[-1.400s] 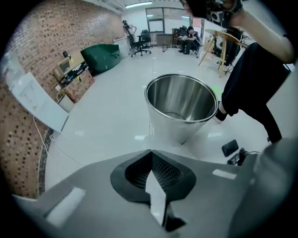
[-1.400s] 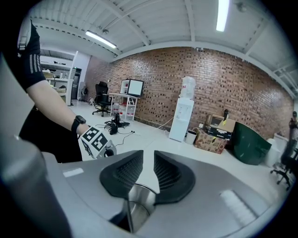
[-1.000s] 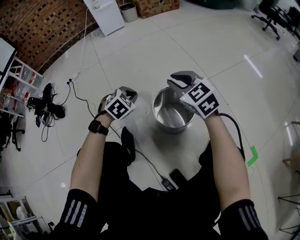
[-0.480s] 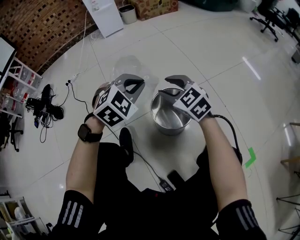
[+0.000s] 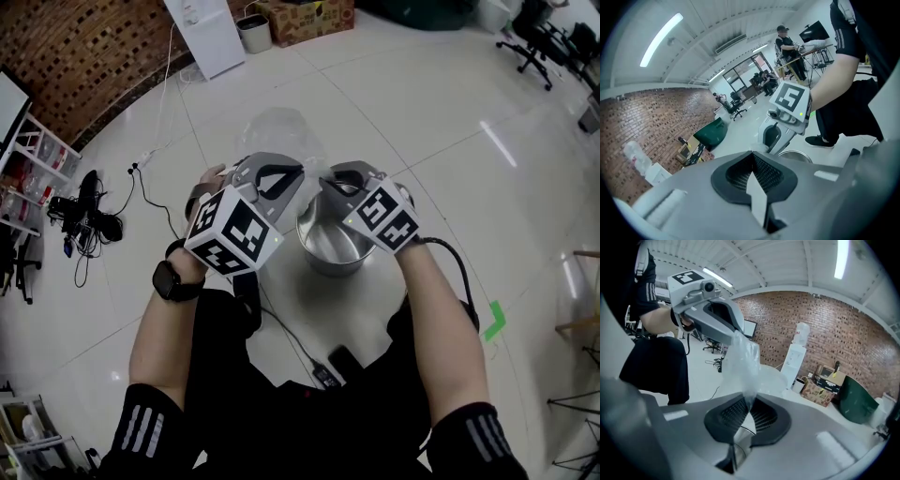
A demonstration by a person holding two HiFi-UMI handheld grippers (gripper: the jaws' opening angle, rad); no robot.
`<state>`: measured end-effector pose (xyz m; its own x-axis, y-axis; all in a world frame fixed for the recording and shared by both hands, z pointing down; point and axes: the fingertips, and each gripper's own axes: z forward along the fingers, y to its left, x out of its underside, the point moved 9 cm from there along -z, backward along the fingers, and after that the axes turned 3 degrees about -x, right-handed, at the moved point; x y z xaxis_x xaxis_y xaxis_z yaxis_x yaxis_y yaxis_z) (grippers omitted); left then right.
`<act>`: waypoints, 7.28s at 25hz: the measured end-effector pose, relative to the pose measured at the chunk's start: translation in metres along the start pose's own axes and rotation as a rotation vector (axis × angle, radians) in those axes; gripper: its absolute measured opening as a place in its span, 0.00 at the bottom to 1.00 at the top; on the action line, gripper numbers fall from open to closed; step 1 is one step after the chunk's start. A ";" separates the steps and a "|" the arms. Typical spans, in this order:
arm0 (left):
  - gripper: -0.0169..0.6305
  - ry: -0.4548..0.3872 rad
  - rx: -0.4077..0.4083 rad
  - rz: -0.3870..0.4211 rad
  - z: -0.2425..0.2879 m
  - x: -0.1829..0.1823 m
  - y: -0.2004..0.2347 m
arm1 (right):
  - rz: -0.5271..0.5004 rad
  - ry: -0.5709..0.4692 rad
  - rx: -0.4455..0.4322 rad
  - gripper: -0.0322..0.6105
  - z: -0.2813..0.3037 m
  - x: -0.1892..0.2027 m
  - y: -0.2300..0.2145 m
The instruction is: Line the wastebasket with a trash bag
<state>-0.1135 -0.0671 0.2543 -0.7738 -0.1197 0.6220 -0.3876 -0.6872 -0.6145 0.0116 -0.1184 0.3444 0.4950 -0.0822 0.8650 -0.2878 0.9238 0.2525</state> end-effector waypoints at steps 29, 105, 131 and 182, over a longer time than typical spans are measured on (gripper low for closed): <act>0.02 0.111 0.234 -0.016 0.120 0.047 -0.073 | 0.213 0.245 -0.457 0.07 -0.059 0.067 0.054; 0.02 0.266 0.439 0.032 0.115 0.108 -0.067 | 0.219 0.839 -0.475 0.34 0.173 0.252 0.033; 0.02 0.147 0.388 0.092 0.123 0.071 -0.083 | 0.379 0.306 -0.430 0.36 0.031 0.089 0.010; 0.02 0.412 0.497 -0.508 0.233 0.226 -0.032 | 0.557 0.628 0.115 0.06 0.020 0.263 -0.116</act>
<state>-0.1592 -0.2391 0.5282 -0.7228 0.4978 0.4794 -0.5482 -0.8353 0.0408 0.1585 -0.2545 0.5513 0.6102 0.6278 0.4833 -0.6893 0.7214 -0.0669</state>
